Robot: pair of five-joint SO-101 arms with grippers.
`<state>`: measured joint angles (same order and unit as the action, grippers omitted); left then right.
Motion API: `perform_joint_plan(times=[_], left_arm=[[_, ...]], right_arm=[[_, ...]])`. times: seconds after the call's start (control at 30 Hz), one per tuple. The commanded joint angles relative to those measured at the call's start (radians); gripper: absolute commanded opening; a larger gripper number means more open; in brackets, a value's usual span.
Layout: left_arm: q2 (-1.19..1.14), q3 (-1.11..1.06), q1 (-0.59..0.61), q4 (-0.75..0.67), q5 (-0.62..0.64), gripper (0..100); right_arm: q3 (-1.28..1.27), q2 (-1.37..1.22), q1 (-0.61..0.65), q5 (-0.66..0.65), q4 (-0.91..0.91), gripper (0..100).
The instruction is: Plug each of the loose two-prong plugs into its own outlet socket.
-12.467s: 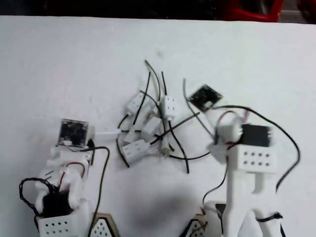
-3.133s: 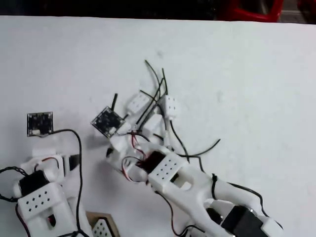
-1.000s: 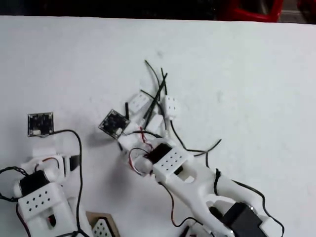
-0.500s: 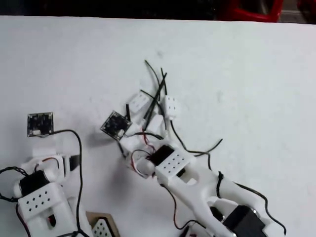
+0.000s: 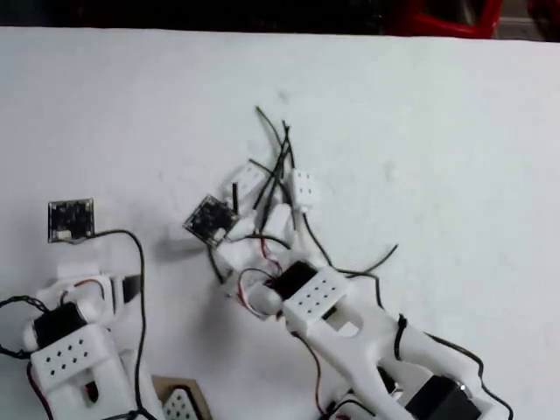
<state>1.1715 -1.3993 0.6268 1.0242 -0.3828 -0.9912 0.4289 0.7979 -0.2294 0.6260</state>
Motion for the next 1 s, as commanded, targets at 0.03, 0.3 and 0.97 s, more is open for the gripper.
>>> perform_joint_plan(times=[0.03, 0.3, 0.97], left_arm=[[0.018, 0.006, 0.01, -0.017, 0.006, 33], [0.018, -0.008, 0.007, -0.031, 0.005, 33], [0.018, -0.009, 0.007, -0.032, 0.005, 33]], right_arm=[[0.015, 0.054, -0.012, 0.011, 0.007, 1.6], [0.144, 0.203, -0.016, 0.012, 0.133, 1.6], [0.537, 0.266, -0.395, 0.005, 0.277, 1.6]])
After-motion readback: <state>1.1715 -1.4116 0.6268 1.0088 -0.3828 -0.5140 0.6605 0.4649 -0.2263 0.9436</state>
